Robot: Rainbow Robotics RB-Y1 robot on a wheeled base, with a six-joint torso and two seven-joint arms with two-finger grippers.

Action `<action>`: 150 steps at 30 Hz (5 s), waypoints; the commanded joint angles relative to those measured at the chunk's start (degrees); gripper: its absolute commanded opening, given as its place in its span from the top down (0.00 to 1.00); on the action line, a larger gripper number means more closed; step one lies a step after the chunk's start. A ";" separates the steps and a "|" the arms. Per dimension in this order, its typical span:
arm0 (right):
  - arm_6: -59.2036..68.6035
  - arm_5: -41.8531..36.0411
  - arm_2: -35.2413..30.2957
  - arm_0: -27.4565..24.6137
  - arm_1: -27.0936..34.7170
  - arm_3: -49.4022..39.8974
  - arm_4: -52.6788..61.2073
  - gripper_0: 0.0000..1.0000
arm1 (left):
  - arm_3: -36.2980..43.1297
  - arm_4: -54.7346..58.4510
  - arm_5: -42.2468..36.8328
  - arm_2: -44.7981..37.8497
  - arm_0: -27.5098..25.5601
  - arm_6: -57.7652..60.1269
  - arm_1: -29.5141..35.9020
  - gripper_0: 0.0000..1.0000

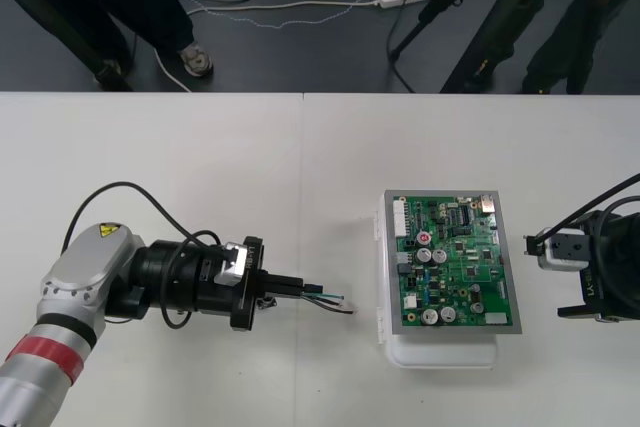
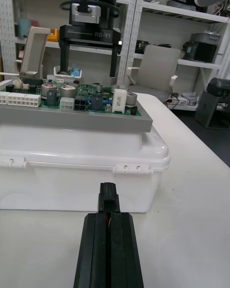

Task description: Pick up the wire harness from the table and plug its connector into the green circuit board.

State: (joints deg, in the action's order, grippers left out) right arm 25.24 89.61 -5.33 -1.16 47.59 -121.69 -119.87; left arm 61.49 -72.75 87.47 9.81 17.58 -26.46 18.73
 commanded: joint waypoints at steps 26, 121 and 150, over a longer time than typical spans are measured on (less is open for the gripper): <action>5.61 -1.36 16.58 4.42 -1.18 -3.99 -16.97 0.00 | -4.10 1.03 -5.73 5.40 9.84 0.71 -6.51 1.00; 7.80 -2.42 19.30 7.05 -3.11 -2.93 -16.71 0.00 | 4.86 -0.29 -12.15 10.58 5.80 9.68 -5.45 1.00; 7.72 -2.42 19.30 6.97 -3.03 -2.93 -16.71 0.00 | 4.86 0.86 -13.03 10.76 6.15 8.97 -5.81 1.00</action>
State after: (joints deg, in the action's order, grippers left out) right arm 31.39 87.66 13.02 4.51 45.38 -123.94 -136.70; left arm 64.29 -72.80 76.54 19.02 23.69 -22.05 13.21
